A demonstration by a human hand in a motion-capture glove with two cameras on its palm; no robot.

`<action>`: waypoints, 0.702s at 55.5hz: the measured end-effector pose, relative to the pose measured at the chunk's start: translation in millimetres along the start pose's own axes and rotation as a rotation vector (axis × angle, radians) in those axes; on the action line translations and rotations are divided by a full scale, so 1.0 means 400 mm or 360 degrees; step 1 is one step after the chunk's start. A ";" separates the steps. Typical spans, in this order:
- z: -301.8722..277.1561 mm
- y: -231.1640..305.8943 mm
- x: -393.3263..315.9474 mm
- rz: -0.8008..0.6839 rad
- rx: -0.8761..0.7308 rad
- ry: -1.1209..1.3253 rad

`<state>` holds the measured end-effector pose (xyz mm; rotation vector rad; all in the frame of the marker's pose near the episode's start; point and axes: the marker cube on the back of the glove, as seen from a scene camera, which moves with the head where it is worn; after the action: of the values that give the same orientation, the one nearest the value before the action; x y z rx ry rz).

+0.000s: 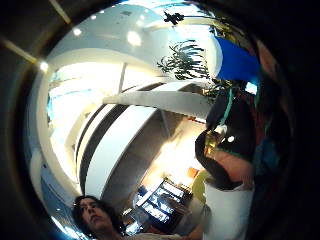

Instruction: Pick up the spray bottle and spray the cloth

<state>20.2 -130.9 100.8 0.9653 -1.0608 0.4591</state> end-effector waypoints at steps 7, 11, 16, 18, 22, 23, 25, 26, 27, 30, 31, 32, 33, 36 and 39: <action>0.006 -0.023 0.019 -0.0009 0.0028 -0.0049; 0.007 -0.030 0.027 -0.0001 -0.0025 -0.0045; 0.008 -0.025 0.031 -0.0008 -0.0071 -0.0040; 0.005 -0.018 0.029 -0.0009 -0.0092 -0.0011; -0.006 0.009 0.018 0.0001 -0.0235 0.0129; -0.008 0.012 0.013 0.0008 -0.0267 0.0173; -0.009 0.016 0.002 0.0020 -0.0320 0.0263; -0.011 0.020 -0.004 0.0014 -0.0356 0.0307; -0.014 0.026 -0.009 -0.0005 -0.0401 0.0351; -0.026 0.046 -0.022 -0.0113 -0.0525 0.0476; -0.032 0.056 -0.027 -0.0146 -0.0570 0.0519; -0.039 0.068 -0.031 -0.0174 -0.0618 0.0562; -0.047 0.080 -0.035 -0.0199 -0.0663 0.0604; -0.066 0.107 -0.047 -0.0268 -0.0754 0.0705; -0.087 0.135 -0.056 -0.0361 -0.0833 0.0765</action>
<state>-11.2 -70.4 99.4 0.4629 -0.5779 0.1907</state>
